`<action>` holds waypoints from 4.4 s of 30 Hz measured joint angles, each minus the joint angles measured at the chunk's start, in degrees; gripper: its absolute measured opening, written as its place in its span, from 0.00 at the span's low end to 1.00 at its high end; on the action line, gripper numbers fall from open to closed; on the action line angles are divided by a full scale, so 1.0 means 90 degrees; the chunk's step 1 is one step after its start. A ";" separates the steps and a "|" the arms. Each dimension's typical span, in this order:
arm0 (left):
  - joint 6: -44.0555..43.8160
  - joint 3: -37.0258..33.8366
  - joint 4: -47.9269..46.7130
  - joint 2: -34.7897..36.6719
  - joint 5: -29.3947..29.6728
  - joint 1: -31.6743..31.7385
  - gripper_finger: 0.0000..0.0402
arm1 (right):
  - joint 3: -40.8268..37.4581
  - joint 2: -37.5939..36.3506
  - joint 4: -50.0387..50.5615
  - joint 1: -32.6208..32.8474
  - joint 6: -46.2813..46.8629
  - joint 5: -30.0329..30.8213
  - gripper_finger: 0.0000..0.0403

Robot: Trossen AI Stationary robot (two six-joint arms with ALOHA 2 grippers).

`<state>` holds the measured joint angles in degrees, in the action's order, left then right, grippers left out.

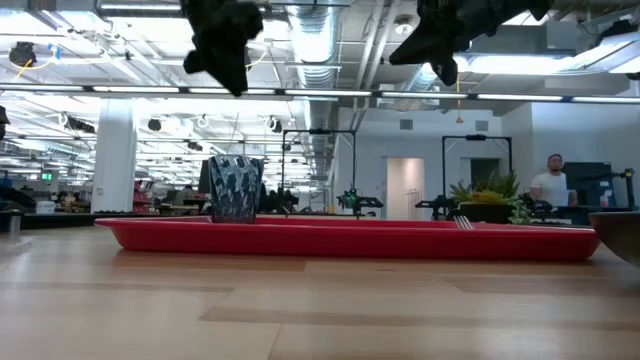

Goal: Pick and place plate/cup/fork/spoon on tray
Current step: Put the black spoon to the left of the pink fork on the red tray

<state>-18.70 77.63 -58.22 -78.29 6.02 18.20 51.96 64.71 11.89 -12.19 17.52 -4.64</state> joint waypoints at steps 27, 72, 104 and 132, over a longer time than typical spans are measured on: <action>-0.2206 -0.3696 0.4057 0.2267 0.1405 -0.2455 0.00 | -0.2181 -0.0164 -0.2646 -0.0163 0.0236 -0.0557 0.08; -0.6383 -0.3851 0.3449 0.0838 0.2631 -0.6077 0.00 | -0.2900 -0.0141 -0.2692 0.2386 0.1626 0.1821 0.01; -0.8643 -0.3335 0.1317 -0.0485 0.0116 -0.6529 0.38 | -0.2900 -0.0141 -0.2415 0.2339 0.1163 0.1278 0.02; -0.5260 -0.5401 0.4522 0.0166 -0.0697 -0.6366 0.22 | -0.2900 -0.0141 -0.2475 0.2344 0.1569 0.1156 0.02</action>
<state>-66.04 29.01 -17.52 -76.79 -0.25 -39.09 25.87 63.44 -10.39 8.91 31.64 5.76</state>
